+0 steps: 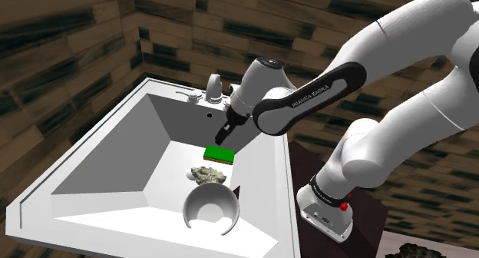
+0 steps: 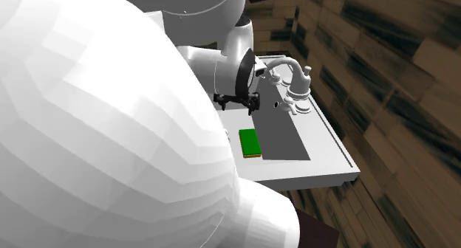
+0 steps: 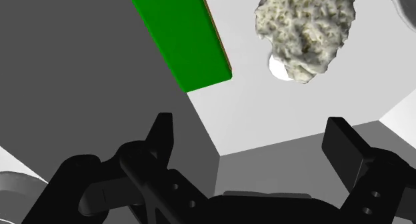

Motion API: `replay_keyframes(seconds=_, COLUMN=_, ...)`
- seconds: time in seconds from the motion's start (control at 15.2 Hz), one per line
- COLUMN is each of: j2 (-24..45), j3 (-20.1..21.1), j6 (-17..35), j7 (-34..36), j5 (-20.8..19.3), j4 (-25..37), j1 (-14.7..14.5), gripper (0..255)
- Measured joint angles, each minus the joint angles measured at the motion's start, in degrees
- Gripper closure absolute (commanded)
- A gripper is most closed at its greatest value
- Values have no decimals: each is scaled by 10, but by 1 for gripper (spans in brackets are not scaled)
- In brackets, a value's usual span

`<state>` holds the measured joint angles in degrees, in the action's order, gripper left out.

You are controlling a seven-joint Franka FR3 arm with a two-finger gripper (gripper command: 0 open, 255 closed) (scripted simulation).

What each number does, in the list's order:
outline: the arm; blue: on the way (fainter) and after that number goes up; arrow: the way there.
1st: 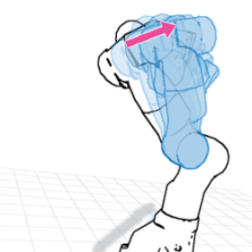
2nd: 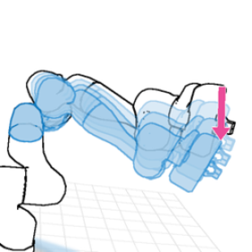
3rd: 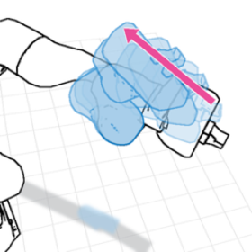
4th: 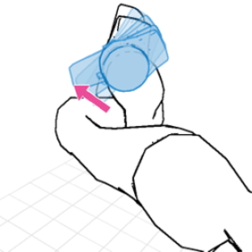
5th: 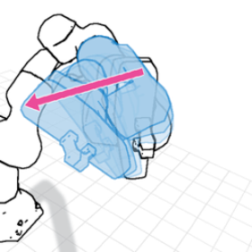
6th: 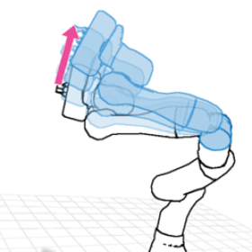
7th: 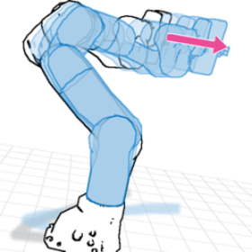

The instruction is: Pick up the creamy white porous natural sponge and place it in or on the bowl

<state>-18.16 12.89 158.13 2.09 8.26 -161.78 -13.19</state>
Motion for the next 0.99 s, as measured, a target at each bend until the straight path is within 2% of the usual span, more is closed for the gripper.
replay_keyframes(seconds=0.26, j2=104, j3=33, j6=99, j7=37, j5=-15, j4=12, j1=-1, gripper=0)
replay_keyframes(seconds=0.4, j2=159, j3=48, j6=146, j7=81, j5=-59, j4=24, j1=9, gripper=0)
replay_keyframes(seconds=0.46, j2=188, j3=44, j6=168, j7=121, j5=-103, j4=32, j1=8, gripper=0)
replay_keyframes(seconds=0.53, j2=220, j3=23, j6=187, j7=169, j5=-162, j4=46, j1=-6, gripper=0)
replay_keyframes(seconds=0.59, j2=247, j3=-11, j6=206, j7=218, j5=-220, j4=56, j1=-35, gripper=0)
replay_keyframes(seconds=0.73, j2=287, j3=-74, j6=236, j7=272, j5=-276, j4=71, j1=-99, gripper=0)
replay_keyframes(seconds=0.99, j2=340, j3=-138, j6=270, j7=292, j5=-292, j4=93, j1=-165, gripper=0)
